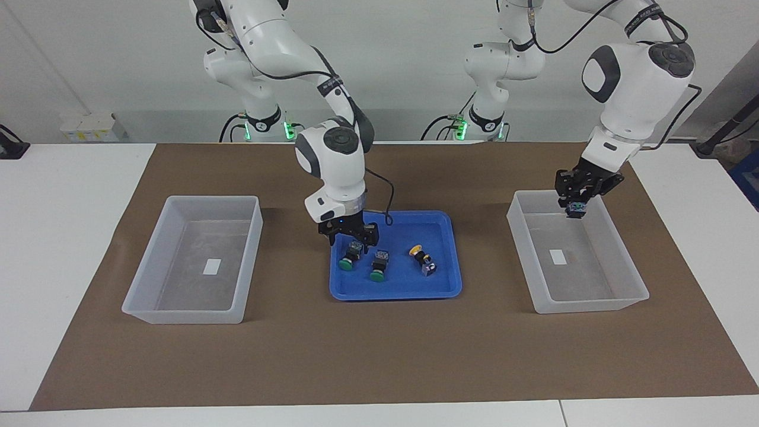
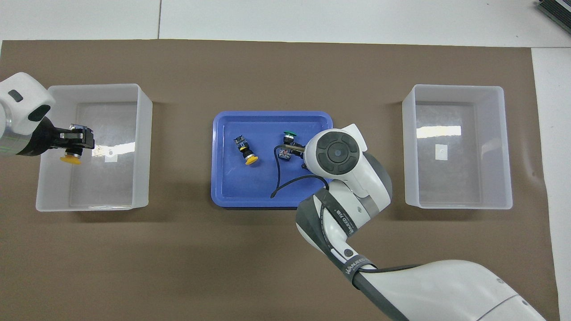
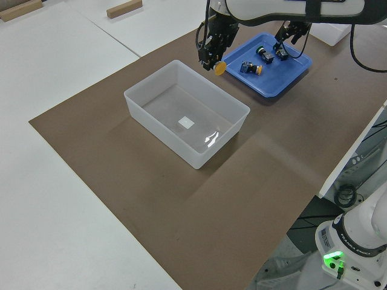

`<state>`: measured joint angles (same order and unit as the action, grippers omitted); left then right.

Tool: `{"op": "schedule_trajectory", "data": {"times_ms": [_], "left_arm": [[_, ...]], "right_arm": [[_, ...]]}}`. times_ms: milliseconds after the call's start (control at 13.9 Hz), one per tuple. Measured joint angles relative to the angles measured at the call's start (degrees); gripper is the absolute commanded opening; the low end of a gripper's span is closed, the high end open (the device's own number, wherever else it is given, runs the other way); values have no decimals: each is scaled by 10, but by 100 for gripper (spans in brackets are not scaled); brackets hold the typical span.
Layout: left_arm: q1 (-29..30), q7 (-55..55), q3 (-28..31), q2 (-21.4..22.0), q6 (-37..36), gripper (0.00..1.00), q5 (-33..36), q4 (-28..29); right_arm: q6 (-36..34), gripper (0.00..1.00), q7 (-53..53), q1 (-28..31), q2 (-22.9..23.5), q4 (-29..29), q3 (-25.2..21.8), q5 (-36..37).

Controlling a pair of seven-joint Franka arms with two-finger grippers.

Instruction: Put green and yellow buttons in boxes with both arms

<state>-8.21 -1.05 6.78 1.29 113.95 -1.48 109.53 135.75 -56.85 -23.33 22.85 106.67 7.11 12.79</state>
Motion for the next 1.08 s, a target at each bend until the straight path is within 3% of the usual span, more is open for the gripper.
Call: {"op": "schedule_trajectory", "data": {"times_ms": [215,287,359,430,789,1076], "left_arm": [[0,0,-3,-14,86,0,0,49],[0,0,-3,-23,109,0,0,59],[0,0,-3,-32,134,0,0,68],[0,0,-3,-40,160,0,0,79],[1,0,-3,-56,209,0,0,114],[1,0,-4,-105,288,0,0,140]], "right_arm": [[6,81,-20,-9,12,-1,0,19],[6,70,-20,-9,12,-2,0,19],[7,28,-20,-9,13,-2,0,19],[7,0,-20,-10,13,-2,0,19],[3,0,-20,-11,12,-3,-1,20],[-33,0,-20,-5,-20,-9,-4,21]]}}
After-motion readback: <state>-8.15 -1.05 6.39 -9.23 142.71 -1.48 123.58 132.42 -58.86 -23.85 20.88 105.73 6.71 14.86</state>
